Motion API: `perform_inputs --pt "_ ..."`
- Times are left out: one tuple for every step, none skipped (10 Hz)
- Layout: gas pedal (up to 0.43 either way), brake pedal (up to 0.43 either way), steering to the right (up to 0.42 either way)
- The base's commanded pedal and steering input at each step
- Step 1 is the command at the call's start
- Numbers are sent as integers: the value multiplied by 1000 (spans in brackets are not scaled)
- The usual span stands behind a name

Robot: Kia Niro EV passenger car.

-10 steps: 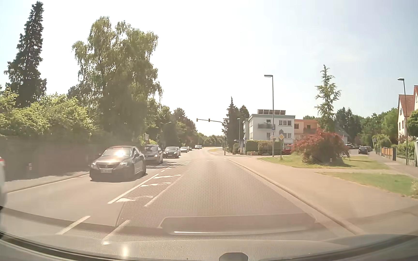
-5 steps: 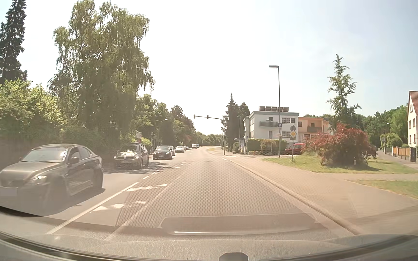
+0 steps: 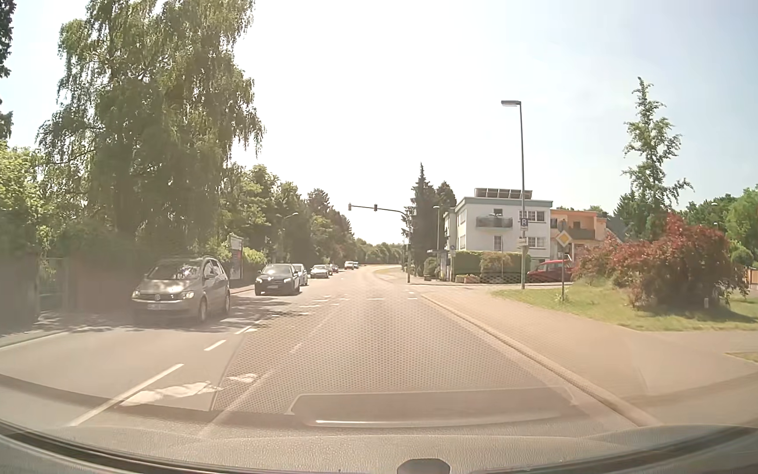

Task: Follow the waypoints while adhering to traffic rules and regulations

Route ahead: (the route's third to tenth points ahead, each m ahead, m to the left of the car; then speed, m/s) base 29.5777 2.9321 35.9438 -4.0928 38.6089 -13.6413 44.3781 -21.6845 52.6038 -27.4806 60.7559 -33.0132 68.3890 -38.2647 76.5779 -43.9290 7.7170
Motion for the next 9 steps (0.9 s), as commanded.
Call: perform_inputs --pt "0 146 -1" --pt "0 122 -1" --pt "0 110 -1" --pt "0 104 -2" --pt "0 91 -1" --pt "0 85 -2" --pt "0 79 -1" --pt "0 85 -2" --pt "0 85 -2"
